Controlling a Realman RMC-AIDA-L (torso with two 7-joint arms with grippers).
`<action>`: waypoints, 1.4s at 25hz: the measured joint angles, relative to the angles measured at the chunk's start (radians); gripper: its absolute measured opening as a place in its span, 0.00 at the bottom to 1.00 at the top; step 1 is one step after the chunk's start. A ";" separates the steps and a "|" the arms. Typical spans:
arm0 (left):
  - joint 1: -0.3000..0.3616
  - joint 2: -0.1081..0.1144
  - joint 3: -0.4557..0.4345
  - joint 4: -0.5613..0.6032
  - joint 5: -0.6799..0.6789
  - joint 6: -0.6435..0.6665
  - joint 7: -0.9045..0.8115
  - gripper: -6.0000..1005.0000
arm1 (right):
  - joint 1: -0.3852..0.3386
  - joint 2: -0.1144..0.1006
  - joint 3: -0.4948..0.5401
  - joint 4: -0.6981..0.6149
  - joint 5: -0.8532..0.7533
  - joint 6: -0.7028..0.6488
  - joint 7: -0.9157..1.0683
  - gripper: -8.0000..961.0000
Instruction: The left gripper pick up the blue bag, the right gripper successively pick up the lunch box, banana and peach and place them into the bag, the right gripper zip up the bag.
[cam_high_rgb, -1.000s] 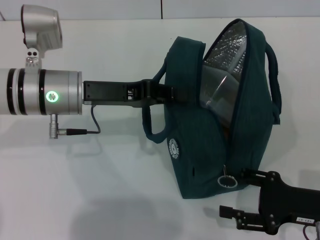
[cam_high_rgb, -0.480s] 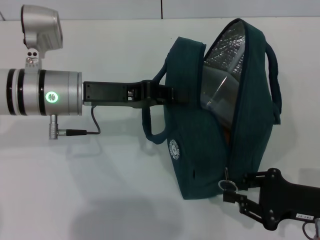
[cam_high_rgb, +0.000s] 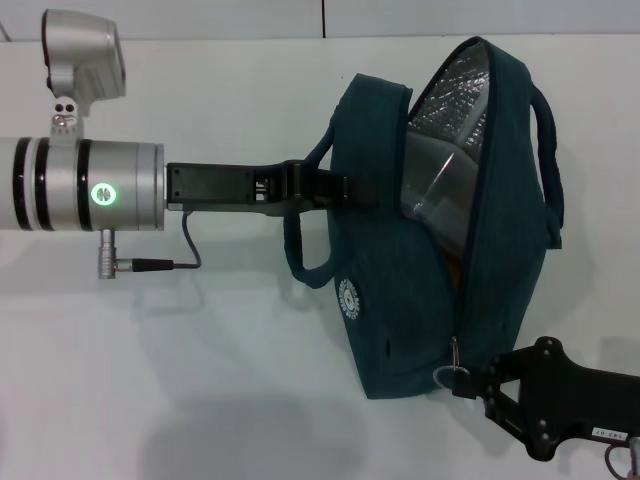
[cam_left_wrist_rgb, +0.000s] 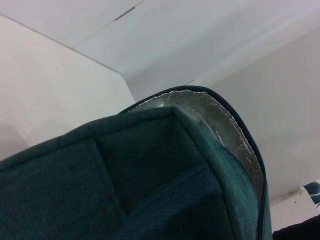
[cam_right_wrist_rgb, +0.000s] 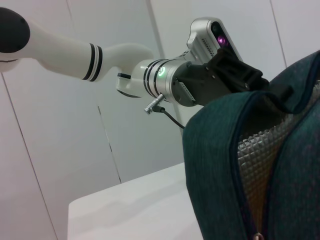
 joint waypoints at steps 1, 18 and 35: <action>0.000 0.000 0.000 0.000 0.000 0.000 0.000 0.10 | 0.000 0.000 0.000 0.000 0.000 0.000 0.000 0.05; 0.008 0.000 0.000 0.000 -0.006 -0.003 0.016 0.10 | -0.073 -0.012 0.002 -0.024 0.138 -0.099 -0.009 0.01; 0.043 -0.003 -0.009 -0.009 -0.058 -0.006 0.113 0.10 | -0.048 -0.002 -0.007 -0.022 0.303 -0.254 -0.042 0.01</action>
